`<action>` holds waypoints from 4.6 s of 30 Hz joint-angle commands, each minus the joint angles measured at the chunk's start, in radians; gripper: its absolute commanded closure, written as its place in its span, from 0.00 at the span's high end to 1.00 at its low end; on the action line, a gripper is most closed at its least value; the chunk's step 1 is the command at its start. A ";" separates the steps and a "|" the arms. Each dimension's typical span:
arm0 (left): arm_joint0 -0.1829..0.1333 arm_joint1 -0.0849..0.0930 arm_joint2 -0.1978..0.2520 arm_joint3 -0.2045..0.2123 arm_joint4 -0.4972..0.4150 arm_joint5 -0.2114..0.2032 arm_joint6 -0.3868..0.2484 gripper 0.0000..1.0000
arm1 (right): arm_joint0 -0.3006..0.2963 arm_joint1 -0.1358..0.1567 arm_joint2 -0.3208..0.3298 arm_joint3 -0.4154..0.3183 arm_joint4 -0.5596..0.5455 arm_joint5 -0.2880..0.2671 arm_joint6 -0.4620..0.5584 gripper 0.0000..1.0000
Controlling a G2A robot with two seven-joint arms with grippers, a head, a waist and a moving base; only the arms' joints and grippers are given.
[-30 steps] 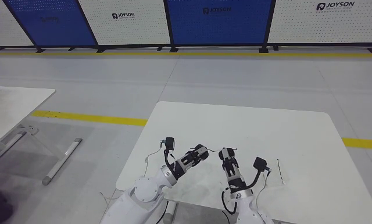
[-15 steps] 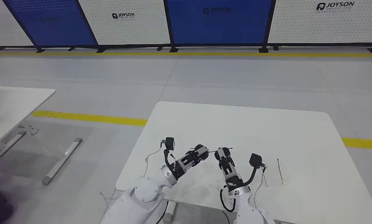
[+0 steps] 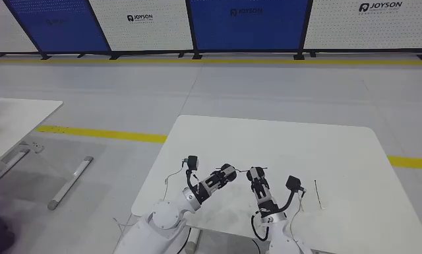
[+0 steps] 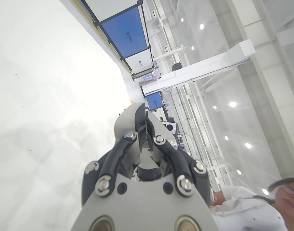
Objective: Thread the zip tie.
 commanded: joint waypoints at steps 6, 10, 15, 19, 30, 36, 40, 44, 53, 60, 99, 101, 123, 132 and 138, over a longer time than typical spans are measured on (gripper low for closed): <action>0.000 0.000 0.000 0.000 0.000 0.000 0.000 0.00 | -0.009 0.000 0.001 -0.009 -0.017 -0.006 -0.001 0.11; 0.000 0.000 0.000 0.000 0.000 0.000 0.000 0.00 | -0.012 0.000 0.002 -0.014 -0.023 -0.004 0.001 0.17; 0.000 0.000 0.000 0.000 0.000 0.000 0.000 0.00 | -0.024 0.001 0.006 -0.026 -0.029 -0.002 0.000 0.18; 0.000 0.000 0.000 0.000 0.000 0.000 0.000 0.00 | -0.032 0.001 0.005 -0.034 -0.046 0.004 0.001 0.19; 0.000 0.000 0.000 0.000 0.000 0.000 0.000 0.00 | -0.039 0.001 0.005 -0.047 -0.101 0.025 -0.024 0.05; 0.000 0.000 0.000 0.000 0.000 0.000 0.000 0.00 | -0.038 0.000 0.007 -0.055 -0.109 0.034 -0.020 0.00; 0.000 0.000 0.000 0.000 0.000 0.000 0.000 0.00 | -0.033 -0.001 0.002 -0.052 -0.121 0.046 -0.006 0.00; 0.000 0.000 0.000 0.000 0.000 0.000 0.000 0.00 | -0.022 -0.002 -0.007 -0.041 -0.122 0.050 0.024 0.00; 0.000 0.000 0.000 0.000 0.000 0.000 0.000 0.00 | 0.000 -0.003 -0.011 -0.018 -0.099 0.031 0.081 0.00; 0.000 0.000 0.000 0.000 0.000 0.000 0.000 0.00 | 0.005 -0.003 -0.005 -0.008 -0.088 0.014 0.084 0.00; 0.018 0.001 0.015 -0.008 0.056 -0.011 0.058 0.02 | -0.014 -0.003 -0.003 -0.009 -0.132 0.005 0.054 0.00; 0.019 0.001 0.014 -0.009 0.056 -0.010 0.060 0.09 | -0.014 -0.003 -0.004 -0.009 -0.135 0.005 0.052 0.00; 0.017 0.004 0.016 -0.015 0.119 0.025 0.080 0.22 | -0.007 -0.009 -0.012 -0.006 -0.145 0.029 0.026 0.00; 0.004 0.002 0.030 -0.011 0.138 0.044 0.091 0.16 | -0.003 -0.010 -0.011 -0.003 -0.148 0.030 0.024 0.00; -0.002 0.001 0.036 -0.007 0.137 0.054 0.094 0.02 | -0.001 -0.011 -0.010 0.000 -0.149 0.031 0.025 0.00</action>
